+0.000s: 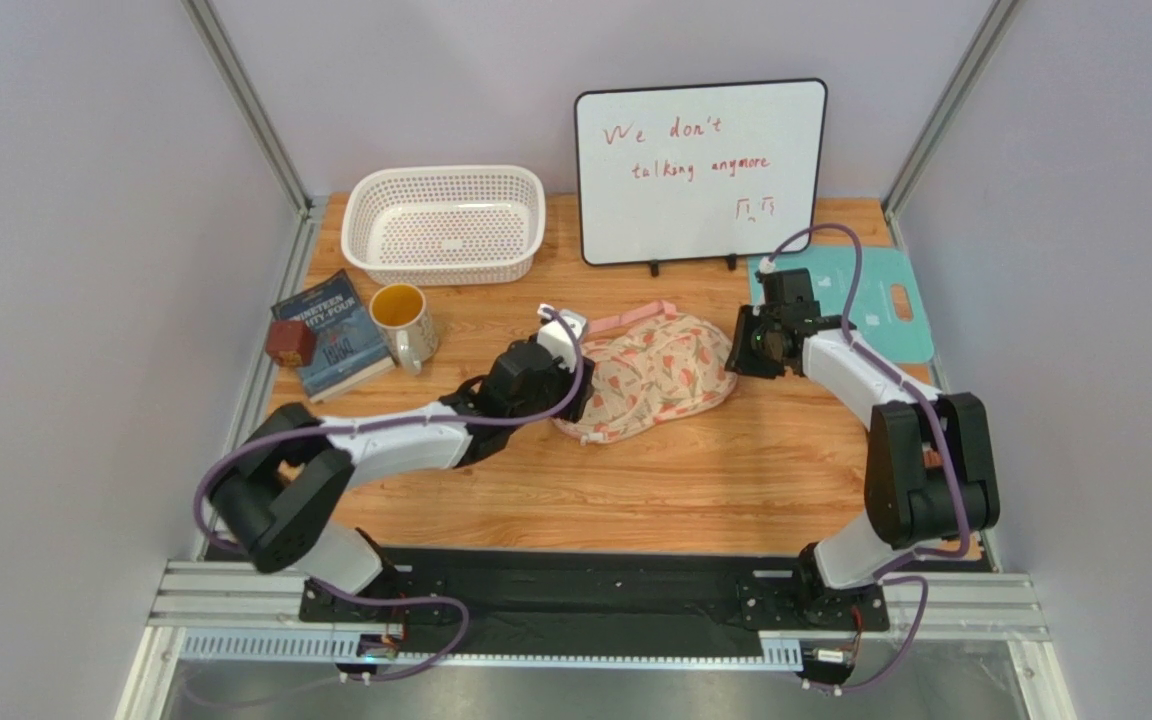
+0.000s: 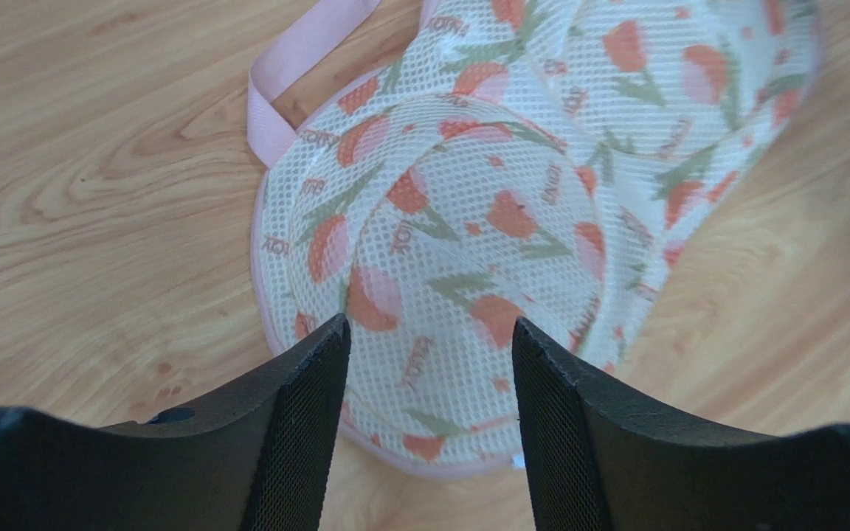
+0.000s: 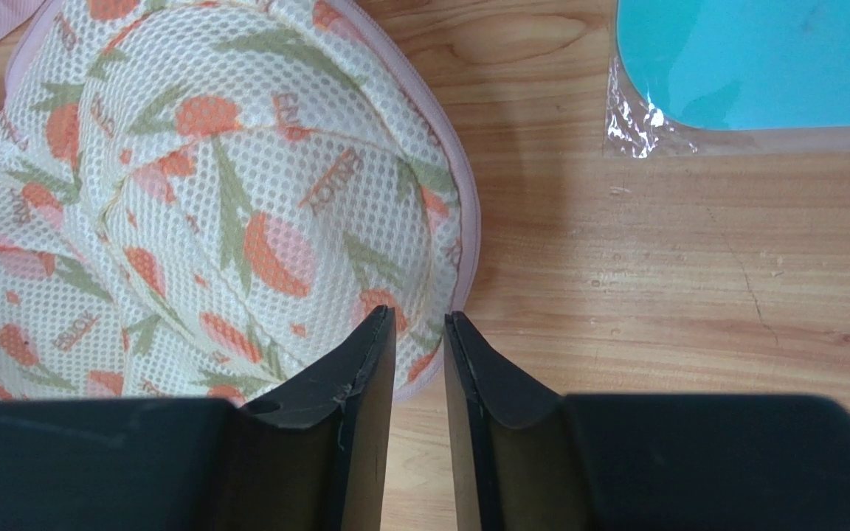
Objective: Unzip the laundry bag and remove the bra
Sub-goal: Adjust the laundry bag at the center of the board.
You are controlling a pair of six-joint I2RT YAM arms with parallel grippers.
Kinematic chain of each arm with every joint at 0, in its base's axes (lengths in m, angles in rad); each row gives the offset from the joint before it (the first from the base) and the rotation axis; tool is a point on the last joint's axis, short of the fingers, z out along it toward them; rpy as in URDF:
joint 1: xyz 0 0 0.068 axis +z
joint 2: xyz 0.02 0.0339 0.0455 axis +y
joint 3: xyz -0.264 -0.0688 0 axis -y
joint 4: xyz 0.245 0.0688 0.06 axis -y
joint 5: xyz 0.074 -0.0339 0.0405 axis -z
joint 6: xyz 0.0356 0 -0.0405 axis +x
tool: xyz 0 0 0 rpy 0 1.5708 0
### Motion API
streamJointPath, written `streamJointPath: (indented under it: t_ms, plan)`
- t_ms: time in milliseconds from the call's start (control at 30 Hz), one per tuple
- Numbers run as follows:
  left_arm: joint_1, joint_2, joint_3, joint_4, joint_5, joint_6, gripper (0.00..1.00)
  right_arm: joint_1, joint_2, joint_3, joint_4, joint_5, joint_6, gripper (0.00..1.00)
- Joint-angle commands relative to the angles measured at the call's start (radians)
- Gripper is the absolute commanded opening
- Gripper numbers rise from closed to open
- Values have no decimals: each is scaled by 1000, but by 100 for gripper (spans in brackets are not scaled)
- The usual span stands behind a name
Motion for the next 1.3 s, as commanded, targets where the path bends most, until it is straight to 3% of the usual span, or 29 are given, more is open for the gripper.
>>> streamJointPath:
  t_ms: [0, 67, 133, 200, 300, 533, 800, 967, 1100, 1267]
  plan:
    - [41, 172, 101, -14, 80, 23, 63, 1, 69, 91, -6, 5, -2, 32]
    - [41, 247, 145, -55, 63, 3, 63, 1, 103, 129, -15, -4, 7, 34]
    - [41, 271, 139, -61, 20, -24, 63, 3, 96, 120, -1, -3, 24, 47]
    - [41, 272, 125, -55, -18, -66, 63, 6, 19, 80, 54, -7, 35, 66]
    - [43, 287, 124, -98, -45, -121, 63, 18, -147, -4, 75, 3, 56, 76]
    - [43, 261, 64, -130, -46, -251, 63, 156, -466, -233, 124, -4, 183, 77]
    - [32, 179, -49, -95, 0, -386, 63, 288, -443, -308, 213, -12, 268, 76]
    - [-43, 122, -98, -66, 9, -497, 63, 393, -435, -351, 224, 16, 279, 76]
    - [-107, 79, -151, 29, 55, -577, 63, 478, -542, -432, 207, 51, 315, 75]
    - [-181, 32, -138, 92, 106, -568, 63, 509, -765, -503, 76, 127, 381, 75]
